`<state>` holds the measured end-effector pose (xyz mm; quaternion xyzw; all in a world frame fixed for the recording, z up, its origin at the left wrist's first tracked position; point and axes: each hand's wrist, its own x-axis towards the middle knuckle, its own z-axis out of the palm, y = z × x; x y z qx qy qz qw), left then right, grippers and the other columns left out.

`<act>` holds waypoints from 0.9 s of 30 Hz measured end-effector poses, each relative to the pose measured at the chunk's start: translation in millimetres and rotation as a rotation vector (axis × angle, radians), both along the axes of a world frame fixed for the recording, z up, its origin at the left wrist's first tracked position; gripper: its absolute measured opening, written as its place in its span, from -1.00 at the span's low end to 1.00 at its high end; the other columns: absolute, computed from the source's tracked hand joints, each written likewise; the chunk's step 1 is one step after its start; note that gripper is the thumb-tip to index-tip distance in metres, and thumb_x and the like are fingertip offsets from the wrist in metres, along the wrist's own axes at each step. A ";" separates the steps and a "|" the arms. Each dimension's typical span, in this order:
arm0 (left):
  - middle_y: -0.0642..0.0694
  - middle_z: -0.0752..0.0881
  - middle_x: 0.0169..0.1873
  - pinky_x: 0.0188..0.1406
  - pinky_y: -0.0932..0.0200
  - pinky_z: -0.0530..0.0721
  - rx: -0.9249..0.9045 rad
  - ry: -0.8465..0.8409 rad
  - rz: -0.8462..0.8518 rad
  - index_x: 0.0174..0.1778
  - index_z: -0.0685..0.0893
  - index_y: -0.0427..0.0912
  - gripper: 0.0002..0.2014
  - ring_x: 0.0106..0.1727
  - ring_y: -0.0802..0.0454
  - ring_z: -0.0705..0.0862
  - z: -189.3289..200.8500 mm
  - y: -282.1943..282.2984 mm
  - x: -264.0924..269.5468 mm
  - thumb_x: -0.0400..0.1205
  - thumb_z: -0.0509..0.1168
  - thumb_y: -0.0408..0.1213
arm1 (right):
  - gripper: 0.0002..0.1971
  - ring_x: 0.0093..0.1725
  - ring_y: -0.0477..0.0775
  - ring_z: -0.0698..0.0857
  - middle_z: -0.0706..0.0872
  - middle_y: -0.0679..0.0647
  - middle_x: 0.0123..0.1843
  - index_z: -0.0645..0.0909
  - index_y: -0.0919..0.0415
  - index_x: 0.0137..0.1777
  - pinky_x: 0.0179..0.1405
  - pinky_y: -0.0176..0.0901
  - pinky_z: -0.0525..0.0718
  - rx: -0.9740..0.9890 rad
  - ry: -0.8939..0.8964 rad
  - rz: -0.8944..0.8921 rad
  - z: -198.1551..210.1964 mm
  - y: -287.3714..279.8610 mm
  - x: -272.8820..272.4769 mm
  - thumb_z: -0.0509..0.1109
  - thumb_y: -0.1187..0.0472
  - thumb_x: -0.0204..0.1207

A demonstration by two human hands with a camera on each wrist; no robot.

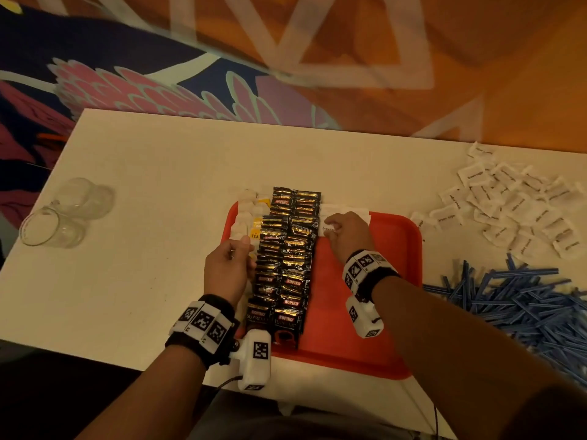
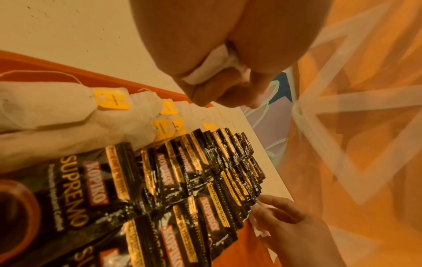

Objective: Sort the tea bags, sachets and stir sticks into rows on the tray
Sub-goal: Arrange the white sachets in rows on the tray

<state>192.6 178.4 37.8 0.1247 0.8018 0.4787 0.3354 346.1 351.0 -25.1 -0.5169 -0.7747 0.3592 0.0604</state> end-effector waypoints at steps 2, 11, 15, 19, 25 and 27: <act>-0.04 0.63 -0.47 -0.56 0.30 0.49 0.018 -0.113 -0.004 -0.05 0.69 -0.23 -0.69 -0.50 0.11 0.55 5.5 3.9 4.5 0.79 0.17 -0.09 | -0.80 0.04 0.05 0.66 0.66 0.06 0.04 0.71 0.09 0.15 0.13 -0.05 0.65 -0.009 0.039 -0.045 7.2 -2.0 4.5 0.44 0.26 0.56; -0.16 0.77 -0.11 -0.17 0.15 0.64 0.271 -0.600 0.031 0.09 0.64 -0.22 -0.71 -0.17 0.02 0.72 25.8 47.1 41.7 0.85 0.02 -0.22 | -0.98 -0.18 -0.14 0.69 0.73 -0.13 -0.21 0.73 0.05 -0.14 -0.23 -0.38 0.55 -0.192 0.266 -0.107 66.0 -19.5 25.0 0.48 0.18 0.50; -0.15 0.73 0.26 -0.01 0.02 0.62 0.327 -0.698 -0.043 0.23 0.67 -0.15 -0.72 0.12 -0.04 0.64 37.9 64.6 60.1 0.83 0.06 -0.20 | -0.94 -0.28 -0.02 0.73 0.80 0.06 -0.25 0.73 0.14 -0.15 -0.28 -0.17 0.64 -0.575 0.507 -0.158 89.8 -37.1 33.4 0.54 0.19 0.50; -0.18 0.65 0.36 0.07 0.02 0.69 0.303 -0.749 -0.152 0.28 0.72 -0.07 -0.75 0.30 -0.11 0.64 46.8 77.5 78.5 0.80 0.16 -0.25 | -0.87 -0.30 -0.02 0.66 0.73 0.12 -0.22 0.68 0.36 0.04 -0.39 -0.25 0.56 -0.841 0.689 -0.218 108.1 -49.3 43.2 0.48 0.40 0.51; -0.13 0.72 0.03 -0.09 0.01 0.69 0.333 -0.813 -0.245 0.28 0.64 -0.14 -0.38 -0.03 -0.05 0.71 48.3 71.4 96.5 0.52 0.20 0.29 | -0.85 -0.28 0.02 0.67 0.77 0.18 -0.16 0.70 0.33 0.04 -0.42 -0.29 0.56 -0.776 0.765 -0.362 119.7 -46.2 61.4 0.43 0.49 0.51; -0.21 0.75 0.07 0.12 -0.05 0.73 0.307 -0.795 -0.283 0.34 0.67 -0.23 -0.33 0.03 -0.11 0.73 41.3 64.2 97.5 0.53 0.25 0.25 | -0.89 -0.23 0.14 0.67 0.78 0.25 -0.15 0.71 0.33 -0.01 -0.42 -0.25 0.59 -0.715 0.772 -0.461 118.6 -42.7 66.5 0.44 0.47 0.51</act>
